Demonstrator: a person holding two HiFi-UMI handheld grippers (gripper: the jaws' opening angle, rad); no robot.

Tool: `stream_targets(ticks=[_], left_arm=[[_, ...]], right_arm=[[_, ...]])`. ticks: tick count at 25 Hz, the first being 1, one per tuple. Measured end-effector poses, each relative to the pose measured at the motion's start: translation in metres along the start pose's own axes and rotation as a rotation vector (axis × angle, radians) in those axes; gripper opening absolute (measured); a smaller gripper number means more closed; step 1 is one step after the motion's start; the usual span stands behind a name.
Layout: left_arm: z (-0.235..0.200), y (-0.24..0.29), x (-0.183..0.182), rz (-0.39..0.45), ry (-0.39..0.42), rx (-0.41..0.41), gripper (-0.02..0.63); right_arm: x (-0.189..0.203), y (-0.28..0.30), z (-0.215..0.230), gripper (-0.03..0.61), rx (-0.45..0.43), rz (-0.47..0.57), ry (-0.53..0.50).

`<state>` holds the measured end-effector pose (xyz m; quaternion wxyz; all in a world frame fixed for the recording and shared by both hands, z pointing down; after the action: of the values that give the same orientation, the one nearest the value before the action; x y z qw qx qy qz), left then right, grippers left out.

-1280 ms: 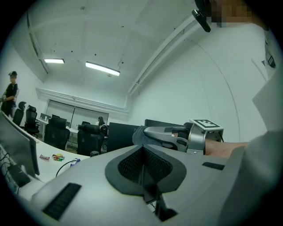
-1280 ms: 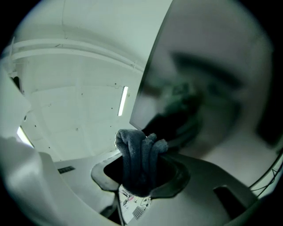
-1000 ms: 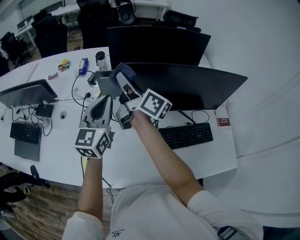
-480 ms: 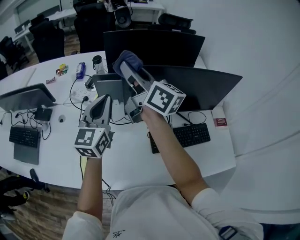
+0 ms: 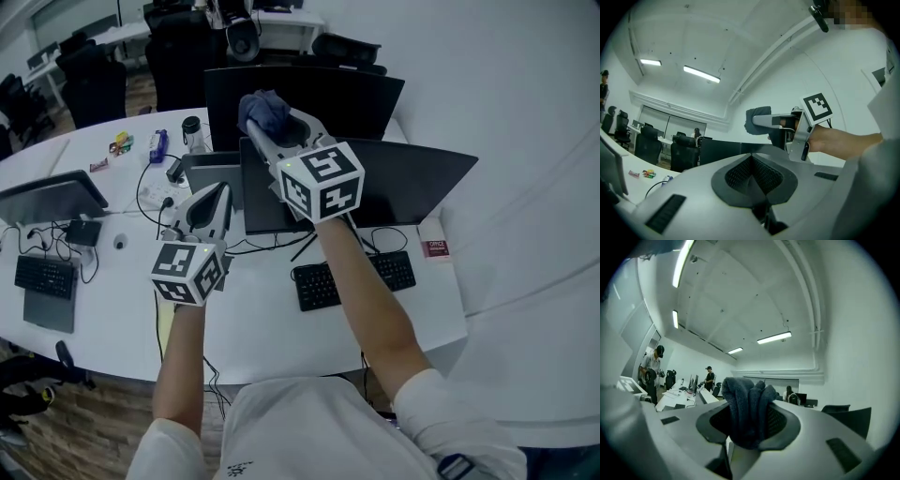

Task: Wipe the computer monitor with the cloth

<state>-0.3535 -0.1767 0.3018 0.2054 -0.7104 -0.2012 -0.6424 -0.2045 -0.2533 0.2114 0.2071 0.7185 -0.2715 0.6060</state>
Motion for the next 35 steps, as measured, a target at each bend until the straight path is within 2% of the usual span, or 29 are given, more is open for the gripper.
stream_targets(ticks=[4,14,24,35], left_arm=[[0.003,0.000,0.005,-0.011,0.003,-0.003,0.009],[0.007,0.002,0.005,-0.019,0.009,-0.008,0.009],[0.039,0.030,0.009,-0.033,0.003,0.009,0.009],[0.099,0.086,0.011,-0.033,-0.021,0.038,0.009]], right_arm=[[0.017,0.009,-0.003,0.137,0.005,-0.053,0.022],[0.026,0.004,0.012,0.138,0.038,-0.095,0.012],[0.034,-0.026,0.053,0.138,0.071,-0.090,0.030],[0.045,-0.074,0.117,0.138,0.084,-0.082,0.063]])
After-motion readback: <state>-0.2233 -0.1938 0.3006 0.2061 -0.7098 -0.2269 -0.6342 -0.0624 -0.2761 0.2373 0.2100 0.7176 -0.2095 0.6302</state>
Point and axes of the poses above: the fingertips, and each gripper's own axes: y forward along the fingers, z to its right, x out of its underside, the point moved 8 cm from there along -y, backward along the fingers
